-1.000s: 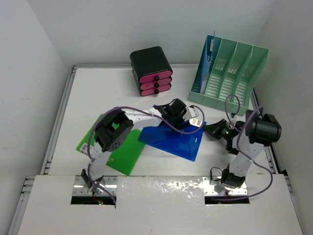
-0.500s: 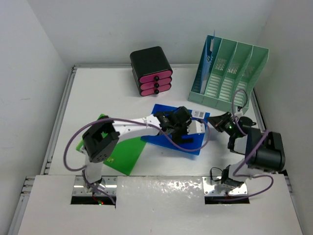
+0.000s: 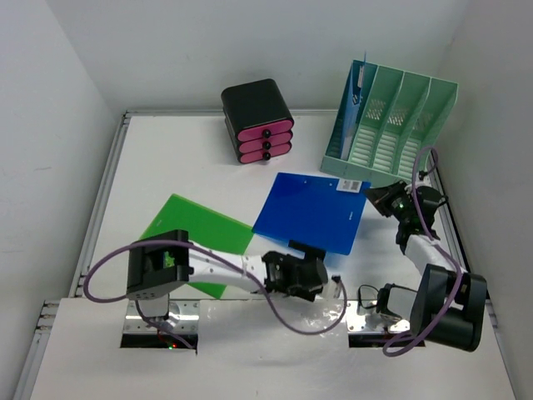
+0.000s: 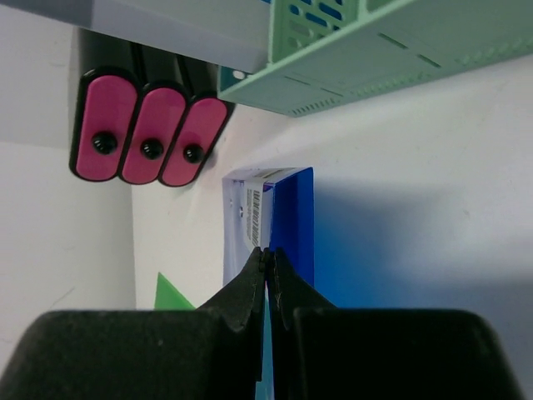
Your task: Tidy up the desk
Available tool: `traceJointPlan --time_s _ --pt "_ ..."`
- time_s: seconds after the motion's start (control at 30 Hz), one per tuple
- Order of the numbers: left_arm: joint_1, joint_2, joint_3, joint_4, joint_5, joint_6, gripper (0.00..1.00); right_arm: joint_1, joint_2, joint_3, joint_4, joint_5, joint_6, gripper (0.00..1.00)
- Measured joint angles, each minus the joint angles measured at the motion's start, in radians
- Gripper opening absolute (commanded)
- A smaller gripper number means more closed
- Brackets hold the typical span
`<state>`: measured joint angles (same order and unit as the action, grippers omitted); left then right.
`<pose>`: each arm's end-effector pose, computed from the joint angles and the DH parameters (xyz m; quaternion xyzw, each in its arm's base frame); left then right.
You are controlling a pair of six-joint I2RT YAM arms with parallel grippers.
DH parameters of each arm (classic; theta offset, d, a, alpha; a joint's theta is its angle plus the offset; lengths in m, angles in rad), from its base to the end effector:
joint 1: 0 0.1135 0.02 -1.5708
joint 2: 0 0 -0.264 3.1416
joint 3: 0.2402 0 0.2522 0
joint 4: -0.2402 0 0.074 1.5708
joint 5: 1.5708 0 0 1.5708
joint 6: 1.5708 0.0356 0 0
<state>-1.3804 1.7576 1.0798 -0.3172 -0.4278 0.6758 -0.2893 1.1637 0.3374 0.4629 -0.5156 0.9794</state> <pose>0.0818 -0.3462 0.1768 0.7712 0.5355 0.0953 0.3307 0.2194 -0.0470 0.1791 0.3552 0.7269 0.3832 0.4456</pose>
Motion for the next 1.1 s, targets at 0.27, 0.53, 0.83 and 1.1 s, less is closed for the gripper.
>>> traceJointPlan --time_s 0.27,0.53,0.83,1.1 --pt "-0.021 0.083 -0.067 0.425 -0.298 0.053 0.99 0.01 -0.087 0.0 -0.135 0.048 -0.008 0.0" --pt "0.001 0.262 0.002 0.663 -0.337 0.079 1.0 0.011 -0.15 0.005 -0.205 0.07 -0.022 0.0" --pt "0.108 0.309 0.023 0.77 -0.331 0.116 0.0 0.007 -0.177 0.006 -0.211 0.092 -0.028 0.0" --pt "0.134 0.259 0.166 0.505 -0.208 -0.018 0.0 0.005 -0.203 0.155 -0.52 0.127 -0.234 0.43"
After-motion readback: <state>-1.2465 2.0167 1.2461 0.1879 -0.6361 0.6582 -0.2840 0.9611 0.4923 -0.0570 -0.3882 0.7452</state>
